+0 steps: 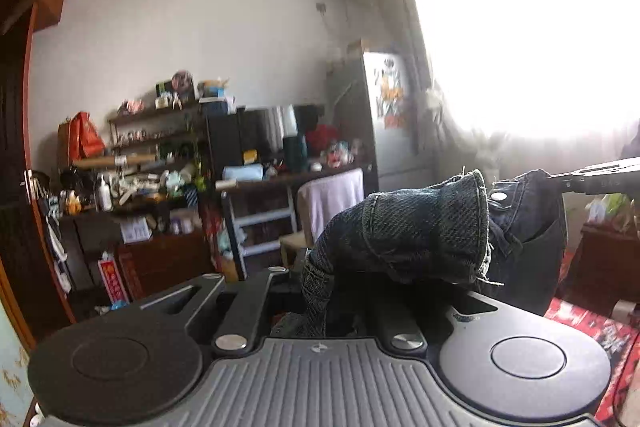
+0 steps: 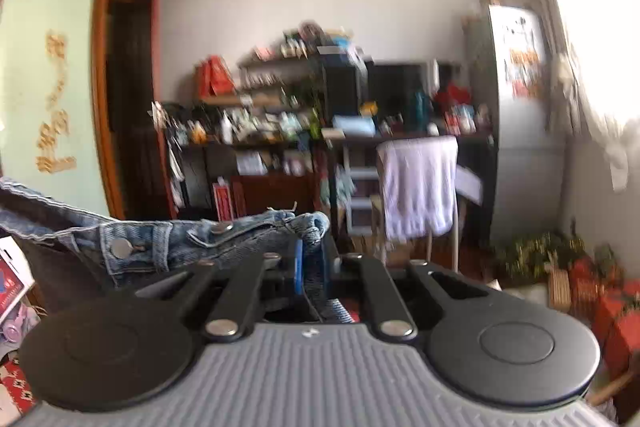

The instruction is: Fold clothes

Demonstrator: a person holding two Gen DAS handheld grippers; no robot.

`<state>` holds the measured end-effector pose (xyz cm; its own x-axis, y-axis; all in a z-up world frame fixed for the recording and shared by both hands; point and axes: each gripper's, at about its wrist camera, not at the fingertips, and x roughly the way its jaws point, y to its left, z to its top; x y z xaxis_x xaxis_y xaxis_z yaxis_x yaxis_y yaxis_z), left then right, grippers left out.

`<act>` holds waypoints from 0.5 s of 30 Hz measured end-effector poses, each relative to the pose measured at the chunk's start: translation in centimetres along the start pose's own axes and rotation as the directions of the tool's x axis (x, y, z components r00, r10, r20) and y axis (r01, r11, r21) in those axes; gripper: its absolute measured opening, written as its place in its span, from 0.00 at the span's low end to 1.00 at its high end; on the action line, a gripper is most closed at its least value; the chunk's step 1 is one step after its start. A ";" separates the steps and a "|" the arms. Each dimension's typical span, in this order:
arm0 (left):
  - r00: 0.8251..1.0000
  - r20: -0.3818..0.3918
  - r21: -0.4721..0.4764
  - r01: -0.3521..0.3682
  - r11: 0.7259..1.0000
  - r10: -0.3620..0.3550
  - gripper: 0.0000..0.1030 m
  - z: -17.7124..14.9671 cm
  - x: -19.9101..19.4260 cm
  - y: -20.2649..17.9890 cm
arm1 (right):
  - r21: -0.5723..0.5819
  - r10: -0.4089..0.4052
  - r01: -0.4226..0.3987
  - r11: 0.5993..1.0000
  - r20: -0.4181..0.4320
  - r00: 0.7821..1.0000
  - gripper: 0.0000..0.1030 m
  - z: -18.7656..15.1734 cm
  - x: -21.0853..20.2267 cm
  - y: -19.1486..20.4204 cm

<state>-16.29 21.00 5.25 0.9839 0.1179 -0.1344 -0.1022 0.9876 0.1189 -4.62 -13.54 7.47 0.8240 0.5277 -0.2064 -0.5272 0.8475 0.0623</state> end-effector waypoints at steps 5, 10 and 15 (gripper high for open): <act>0.998 0.029 -0.036 0.060 0.998 -0.059 0.08 1.8 -3.0 -0.2 | -0.056 0.010 -0.005 0.998 0.084 0.996 0.09 3.0 -4.6 1.8; 0.998 0.017 0.011 0.061 0.998 -0.061 0.08 2.3 -5.5 -1.4 | -0.048 0.016 -0.010 0.999 0.124 0.992 0.09 4.2 -8.8 2.8; 0.997 -0.071 0.013 0.042 0.999 -0.041 0.08 -0.5 -4.6 -1.9 | -0.029 0.016 -0.014 0.999 0.088 0.996 0.09 3.4 -11.3 3.3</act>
<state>-20.70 18.61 5.19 0.9743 0.0842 -0.2088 -0.0586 0.9903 0.1259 -14.99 -16.55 13.34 0.8304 0.5445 -0.1184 -0.5443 0.8381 0.0367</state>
